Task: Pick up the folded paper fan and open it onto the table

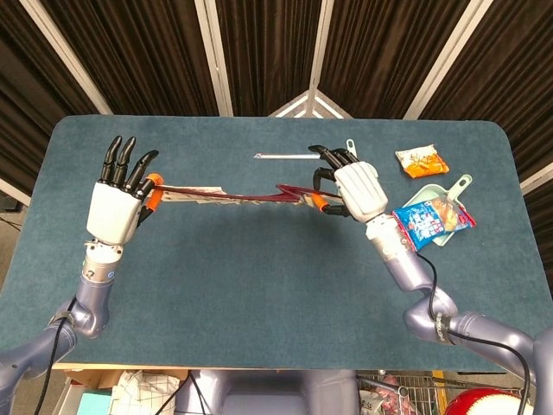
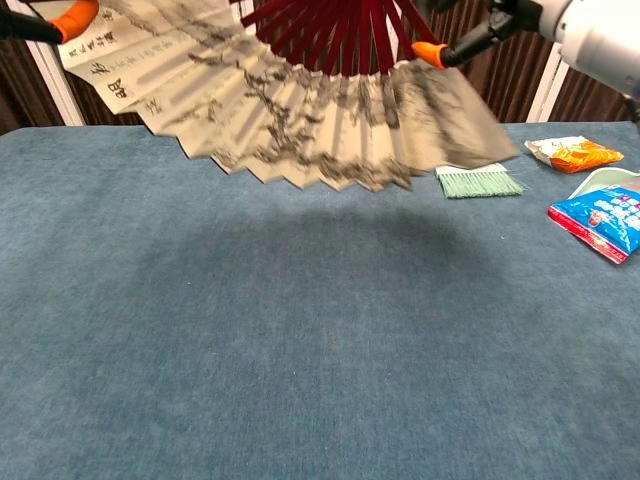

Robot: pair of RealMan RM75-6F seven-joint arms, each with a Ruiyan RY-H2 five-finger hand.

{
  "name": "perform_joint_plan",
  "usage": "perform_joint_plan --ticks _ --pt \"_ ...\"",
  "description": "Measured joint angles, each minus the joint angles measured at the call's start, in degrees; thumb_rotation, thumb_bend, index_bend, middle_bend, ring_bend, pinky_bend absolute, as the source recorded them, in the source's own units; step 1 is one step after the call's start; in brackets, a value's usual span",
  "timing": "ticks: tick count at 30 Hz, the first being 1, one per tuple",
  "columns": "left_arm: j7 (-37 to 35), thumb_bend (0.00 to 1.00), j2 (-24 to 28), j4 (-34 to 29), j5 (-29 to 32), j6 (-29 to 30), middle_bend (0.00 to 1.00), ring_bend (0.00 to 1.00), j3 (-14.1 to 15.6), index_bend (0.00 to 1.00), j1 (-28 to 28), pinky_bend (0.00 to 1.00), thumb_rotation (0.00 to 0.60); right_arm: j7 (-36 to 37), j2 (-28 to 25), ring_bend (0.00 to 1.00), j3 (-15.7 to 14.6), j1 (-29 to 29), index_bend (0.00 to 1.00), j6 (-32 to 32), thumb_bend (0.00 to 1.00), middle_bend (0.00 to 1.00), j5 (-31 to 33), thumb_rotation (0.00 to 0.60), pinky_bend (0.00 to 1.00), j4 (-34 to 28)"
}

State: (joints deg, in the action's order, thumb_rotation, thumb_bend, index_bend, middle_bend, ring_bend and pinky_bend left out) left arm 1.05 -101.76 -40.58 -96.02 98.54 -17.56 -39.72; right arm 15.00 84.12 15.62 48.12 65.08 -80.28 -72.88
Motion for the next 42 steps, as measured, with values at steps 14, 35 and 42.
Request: perform_joint_plan --ticks 14,35,42 --pt "-2.5 0.48 -5.7 11.5 -0.2 3.7 0.25 0.0 3.6 0.46 -1.1 0.04 0.6 7.7 1.2 0.26 -5.0 -3.8 0.84 3.5 0.59 0.19 -5.2 0.6 0.22 6.3" --pt "-2.5 0.48 1.2 -1.2 -2.4 10.3 0.07 0.0 8.7 0.01 3.0 0.04 0.6 -0.1 -9.9 0.15 -12.7 -6.5 0.14 -4.9 0.35 0.13 -7.1 0.6 0.14 -6.9" --pt "-2.0 0.48 6.5 -10.3 -3.3 11.8 0.05 0.0 9.7 0.0 5.1 0.04 0.6 -1.4 -13.1 0.13 -15.6 -8.9 0.09 -5.4 0.35 0.11 -7.6 0.6 0.12 -10.3"
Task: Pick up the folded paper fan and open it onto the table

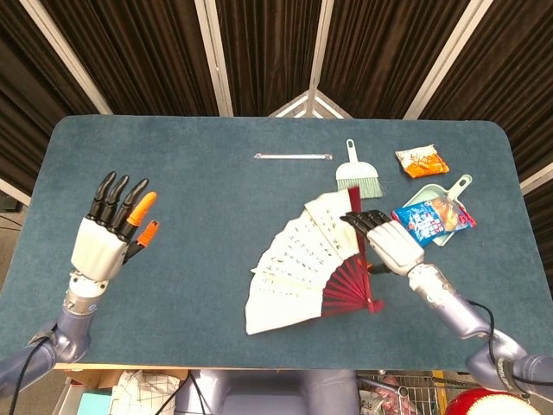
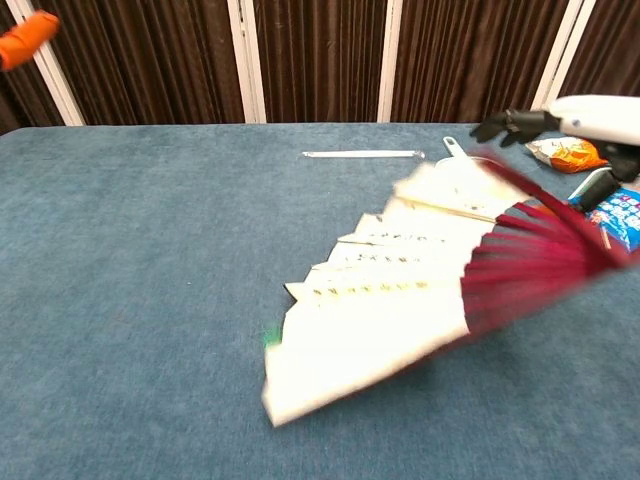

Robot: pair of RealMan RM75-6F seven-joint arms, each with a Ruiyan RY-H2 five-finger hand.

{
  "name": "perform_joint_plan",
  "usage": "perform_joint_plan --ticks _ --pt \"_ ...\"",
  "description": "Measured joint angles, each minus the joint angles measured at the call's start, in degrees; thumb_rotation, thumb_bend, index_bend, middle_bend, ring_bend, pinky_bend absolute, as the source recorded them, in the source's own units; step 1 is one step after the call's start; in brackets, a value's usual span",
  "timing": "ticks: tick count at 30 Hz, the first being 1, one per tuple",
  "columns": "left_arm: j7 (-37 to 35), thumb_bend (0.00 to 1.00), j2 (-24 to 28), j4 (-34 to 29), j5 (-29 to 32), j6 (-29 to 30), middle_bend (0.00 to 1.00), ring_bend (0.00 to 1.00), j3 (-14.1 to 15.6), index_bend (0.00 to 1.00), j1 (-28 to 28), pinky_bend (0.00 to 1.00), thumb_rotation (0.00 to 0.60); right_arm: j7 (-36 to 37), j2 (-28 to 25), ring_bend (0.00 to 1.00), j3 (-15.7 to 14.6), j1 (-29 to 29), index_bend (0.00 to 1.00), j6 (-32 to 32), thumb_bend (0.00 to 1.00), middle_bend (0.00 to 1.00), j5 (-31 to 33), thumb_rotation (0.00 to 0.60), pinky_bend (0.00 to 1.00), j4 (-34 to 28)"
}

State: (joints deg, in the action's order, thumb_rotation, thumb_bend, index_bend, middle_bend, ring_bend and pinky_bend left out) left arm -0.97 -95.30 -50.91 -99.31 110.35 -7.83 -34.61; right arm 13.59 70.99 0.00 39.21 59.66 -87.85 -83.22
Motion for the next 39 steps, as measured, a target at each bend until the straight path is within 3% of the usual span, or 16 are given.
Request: perform_joint_plan --ticks 8,13,22,29,34,39 --pt "0.6 0.48 3.7 -4.2 0.8 -0.2 0.04 0.0 -0.6 0.0 1.6 0.04 0.6 -3.2 -1.3 0.13 -3.0 -1.9 0.07 0.0 0.35 0.1 -2.5 0.6 0.11 1.5" --pt "1.2 0.48 5.0 -4.6 1.3 -0.6 0.04 0.0 -0.6 0.0 2.7 0.04 0.6 -6.9 -1.0 0.13 -3.5 -3.7 0.07 1.1 0.35 0.1 -2.2 0.6 0.11 4.6" --pt "3.6 0.48 6.5 -4.2 2.2 0.0 0.04 0.0 -0.8 0.0 5.0 0.04 0.6 -8.3 0.4 0.13 -0.9 -5.4 0.07 2.3 0.35 0.1 1.7 0.6 0.11 11.4" --pt "6.7 0.48 7.6 -4.8 3.3 -0.3 0.08 0.0 -0.6 0.04 7.3 0.04 0.6 -14.1 1.9 0.13 1.8 -6.6 0.07 2.4 0.35 0.1 6.6 0.6 0.11 17.8" --pt "11.4 0.48 9.6 -10.2 5.5 -1.1 0.08 0.0 0.7 0.08 11.3 0.04 0.6 -13.6 1.0 0.13 3.3 -9.4 0.07 6.9 0.35 0.1 8.2 0.6 0.11 15.6" --pt "17.2 0.48 13.6 -22.6 10.8 -3.4 0.08 0.0 2.6 0.07 16.7 0.04 0.6 -11.2 -0.3 0.13 4.2 -15.0 0.08 14.9 0.35 0.1 9.5 0.6 0.11 8.8"
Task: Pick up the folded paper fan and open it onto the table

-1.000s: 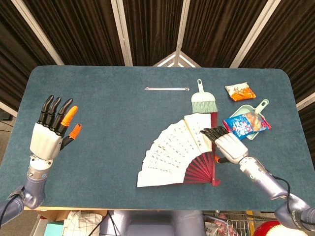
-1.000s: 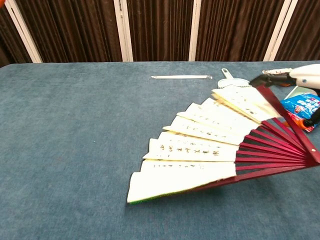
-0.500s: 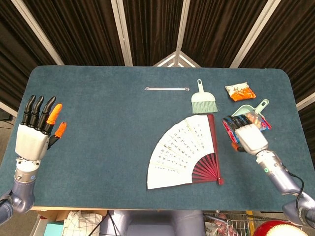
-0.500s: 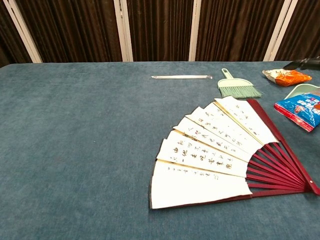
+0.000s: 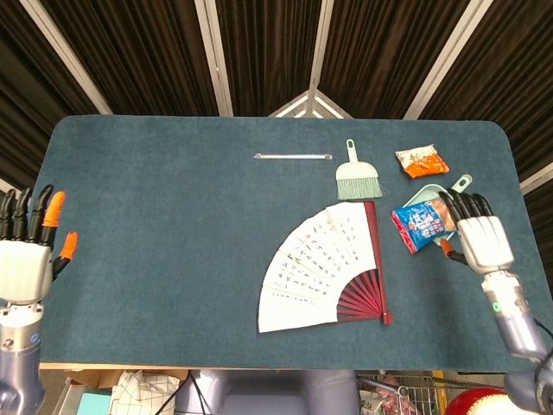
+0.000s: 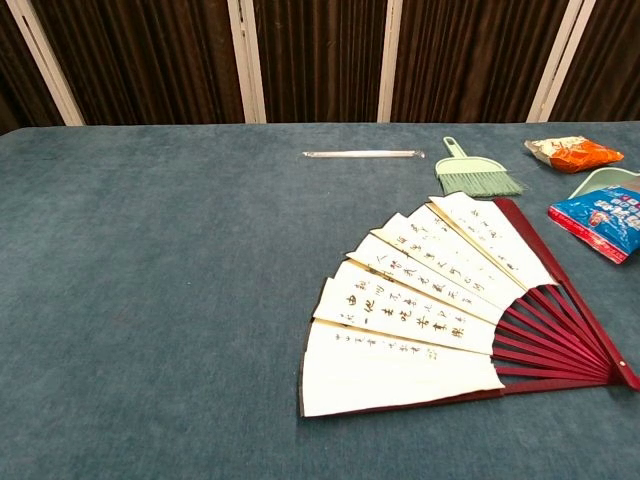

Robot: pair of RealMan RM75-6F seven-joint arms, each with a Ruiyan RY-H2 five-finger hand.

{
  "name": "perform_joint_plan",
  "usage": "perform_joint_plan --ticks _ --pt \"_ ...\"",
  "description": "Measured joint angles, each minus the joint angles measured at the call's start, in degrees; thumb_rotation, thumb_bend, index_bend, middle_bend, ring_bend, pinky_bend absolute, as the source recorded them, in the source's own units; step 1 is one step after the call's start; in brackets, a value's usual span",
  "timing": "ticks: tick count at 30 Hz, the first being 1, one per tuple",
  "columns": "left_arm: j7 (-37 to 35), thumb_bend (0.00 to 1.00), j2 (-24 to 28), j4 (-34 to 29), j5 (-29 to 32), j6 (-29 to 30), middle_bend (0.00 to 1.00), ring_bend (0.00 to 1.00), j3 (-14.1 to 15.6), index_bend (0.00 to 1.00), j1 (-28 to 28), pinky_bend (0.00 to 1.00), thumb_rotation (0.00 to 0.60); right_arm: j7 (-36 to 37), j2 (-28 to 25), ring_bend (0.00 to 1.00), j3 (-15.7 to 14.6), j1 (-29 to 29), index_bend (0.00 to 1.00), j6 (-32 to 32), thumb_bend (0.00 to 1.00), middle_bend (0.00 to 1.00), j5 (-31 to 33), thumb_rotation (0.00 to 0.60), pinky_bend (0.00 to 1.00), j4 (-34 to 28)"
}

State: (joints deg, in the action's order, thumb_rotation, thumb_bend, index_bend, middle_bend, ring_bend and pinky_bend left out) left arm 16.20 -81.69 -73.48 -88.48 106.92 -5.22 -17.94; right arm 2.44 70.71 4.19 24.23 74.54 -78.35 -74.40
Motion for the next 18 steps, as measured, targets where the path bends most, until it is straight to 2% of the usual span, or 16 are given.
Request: perform_joint_plan --ticks 5,8,14,18 --pt "5.2 0.48 6.3 -15.2 9.7 -5.7 0.06 0.0 2.3 0.05 5.3 0.04 0.6 0.3 0.3 0.13 -0.3 -4.7 0.1 6.5 0.35 0.1 -0.1 0.6 0.11 -3.0" --pt "6.5 0.48 10.1 -20.3 15.3 -10.3 0.06 0.0 3.1 0.05 7.4 0.04 0.6 0.2 1.5 0.13 -1.1 -8.1 0.12 12.0 0.35 0.1 -1.3 0.6 0.11 -3.7" --pt "6.6 0.47 13.9 -24.1 19.8 -16.3 0.06 0.0 3.8 0.06 8.9 0.04 0.6 -3.4 2.1 0.13 -2.7 -12.7 0.12 19.7 0.35 0.1 -5.4 0.6 0.11 -6.3" --pt "5.1 0.47 14.8 -24.5 19.2 -16.9 0.06 0.0 3.7 0.06 9.3 0.04 0.6 -6.5 1.6 0.15 -3.0 -14.9 0.12 22.7 0.35 0.1 -7.5 0.6 0.12 -9.4"
